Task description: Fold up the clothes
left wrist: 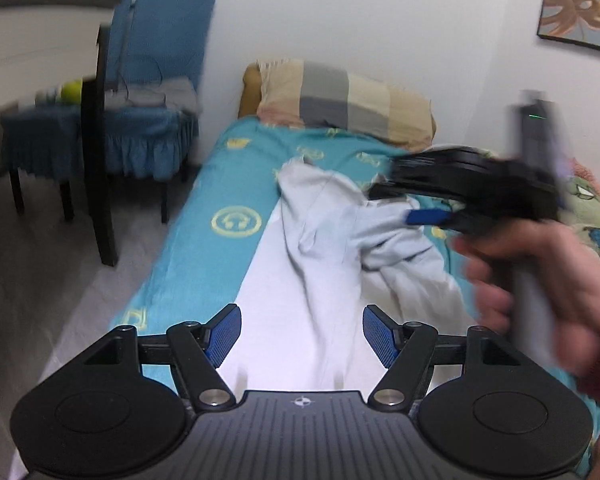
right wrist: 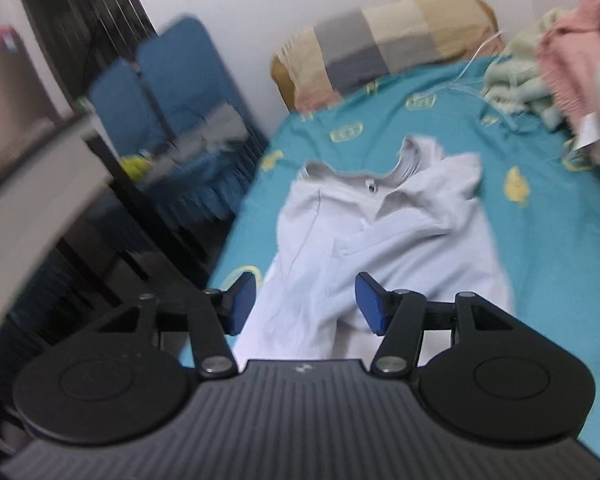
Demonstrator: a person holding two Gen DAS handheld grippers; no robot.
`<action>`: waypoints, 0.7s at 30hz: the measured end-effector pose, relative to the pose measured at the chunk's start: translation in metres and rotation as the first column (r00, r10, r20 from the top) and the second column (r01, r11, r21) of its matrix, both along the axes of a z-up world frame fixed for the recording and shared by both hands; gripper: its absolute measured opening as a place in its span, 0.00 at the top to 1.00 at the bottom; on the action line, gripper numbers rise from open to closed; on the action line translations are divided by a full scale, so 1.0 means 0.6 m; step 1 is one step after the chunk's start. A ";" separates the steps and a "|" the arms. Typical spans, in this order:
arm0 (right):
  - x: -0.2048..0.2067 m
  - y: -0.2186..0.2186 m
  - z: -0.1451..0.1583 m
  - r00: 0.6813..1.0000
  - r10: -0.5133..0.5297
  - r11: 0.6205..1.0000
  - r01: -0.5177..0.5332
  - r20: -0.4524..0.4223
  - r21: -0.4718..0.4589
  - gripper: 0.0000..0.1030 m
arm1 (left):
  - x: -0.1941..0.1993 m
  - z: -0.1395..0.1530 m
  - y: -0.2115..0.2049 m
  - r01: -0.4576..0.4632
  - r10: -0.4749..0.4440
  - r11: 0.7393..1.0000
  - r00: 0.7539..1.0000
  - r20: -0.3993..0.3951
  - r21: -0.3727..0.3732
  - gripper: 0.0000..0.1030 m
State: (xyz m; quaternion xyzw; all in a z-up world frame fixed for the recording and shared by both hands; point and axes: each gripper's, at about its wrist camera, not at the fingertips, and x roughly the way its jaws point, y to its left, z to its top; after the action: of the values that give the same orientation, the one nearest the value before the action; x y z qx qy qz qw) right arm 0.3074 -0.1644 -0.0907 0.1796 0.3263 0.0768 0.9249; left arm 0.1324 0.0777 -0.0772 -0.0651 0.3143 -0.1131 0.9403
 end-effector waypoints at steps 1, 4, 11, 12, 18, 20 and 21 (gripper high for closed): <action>0.030 0.012 -0.015 0.999 -0.012 1.000 0.012 -0.029 -0.016 0.44 | 0.002 -0.004 0.003 0.002 -0.002 1.000 1.000 0.003 0.006 0.33; 0.095 0.040 -0.050 0.997 -0.045 0.997 0.041 -0.065 -0.071 0.43 | 0.012 -0.016 0.012 0.006 -0.006 1.000 1.000 -0.006 -0.002 0.32; 0.132 0.084 -0.101 0.996 -0.060 0.942 0.033 -0.071 -0.333 0.70 | 0.035 -0.042 0.028 -0.019 0.015 0.998 0.997 -0.070 -0.056 0.32; 0.127 0.085 -0.101 0.996 -0.062 0.932 0.033 -0.068 -0.360 0.96 | 0.035 -0.042 0.030 -0.024 0.020 0.998 0.997 -0.072 -0.061 0.32; 0.053 0.039 -0.055 0.990 -0.116 0.938 0.135 0.080 -0.320 0.95 | 0.032 -0.041 0.034 -0.054 0.046 0.995 0.995 -0.086 -0.083 0.32; 0.034 0.013 -0.055 0.983 -0.155 0.939 0.176 0.095 -0.294 0.95 | 0.034 -0.048 0.024 -0.062 0.052 0.994 0.992 -0.114 -0.091 0.32; 0.030 0.001 -0.061 0.983 -0.168 0.941 0.184 0.080 -0.286 0.95 | 0.035 -0.053 0.019 -0.045 0.034 0.995 0.992 -0.120 -0.092 0.32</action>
State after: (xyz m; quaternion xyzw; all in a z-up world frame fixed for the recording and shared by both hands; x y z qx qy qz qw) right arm 0.3251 -0.1639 -0.1276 0.0676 0.2915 -0.0503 0.9528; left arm 0.1532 0.0891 -0.1088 -0.1222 0.3625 -0.1053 0.9179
